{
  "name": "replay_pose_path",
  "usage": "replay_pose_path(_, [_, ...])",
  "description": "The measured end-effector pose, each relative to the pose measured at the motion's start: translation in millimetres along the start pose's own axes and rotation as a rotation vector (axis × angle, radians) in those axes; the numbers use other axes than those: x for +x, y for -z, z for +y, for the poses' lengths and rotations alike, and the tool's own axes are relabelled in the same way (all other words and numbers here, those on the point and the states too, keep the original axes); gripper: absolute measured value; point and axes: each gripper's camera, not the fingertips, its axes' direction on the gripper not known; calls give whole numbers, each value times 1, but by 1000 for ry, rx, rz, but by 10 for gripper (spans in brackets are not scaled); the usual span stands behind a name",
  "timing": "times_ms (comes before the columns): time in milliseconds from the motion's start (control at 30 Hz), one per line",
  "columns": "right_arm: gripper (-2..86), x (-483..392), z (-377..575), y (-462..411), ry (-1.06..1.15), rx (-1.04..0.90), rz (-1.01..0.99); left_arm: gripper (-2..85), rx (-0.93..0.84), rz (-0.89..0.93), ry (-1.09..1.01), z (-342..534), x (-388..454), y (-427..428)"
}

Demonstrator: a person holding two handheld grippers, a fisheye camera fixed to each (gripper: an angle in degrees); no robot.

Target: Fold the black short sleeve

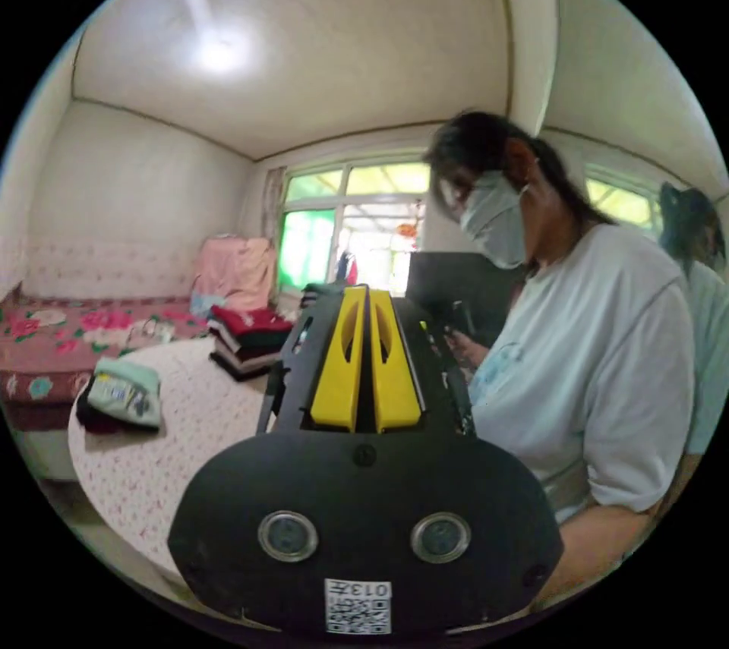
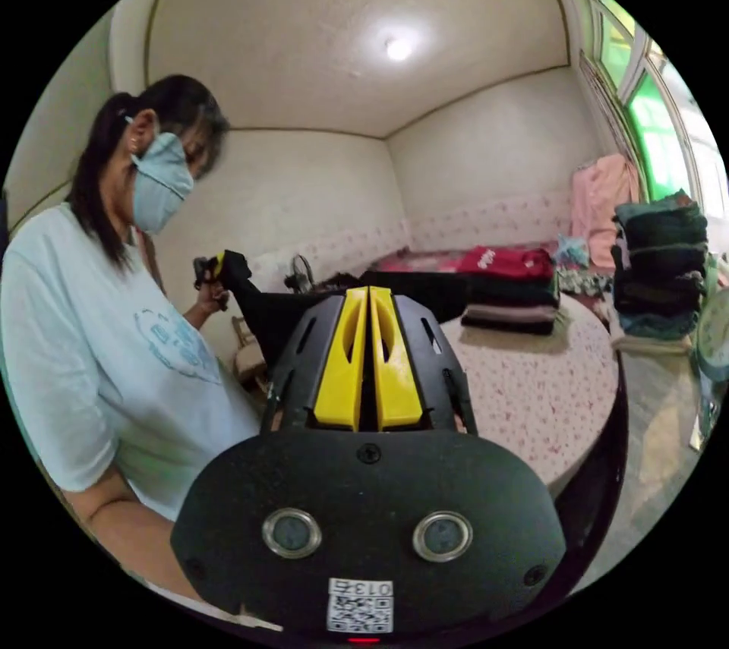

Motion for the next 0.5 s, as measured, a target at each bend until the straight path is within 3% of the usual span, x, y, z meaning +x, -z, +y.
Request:
replay_pose_path(133, [-1,-5,14,-58,-50,-304,212,-2,-84,-93,178,23,-25,-31])
replay_pose_path(200, [-1,-14,15,-70,-6,-352,279,-2,-73,-108,267,33,-37,-39])
replay_pose_path(367, [-1,-26,4,-53,38,-189,252,-3,-11,-97,276,34,-39,-38])
replay_pose_path(500, [-1,-34,-5,-29,104,2,114,-3,46,-135,216,24,-33,-34])
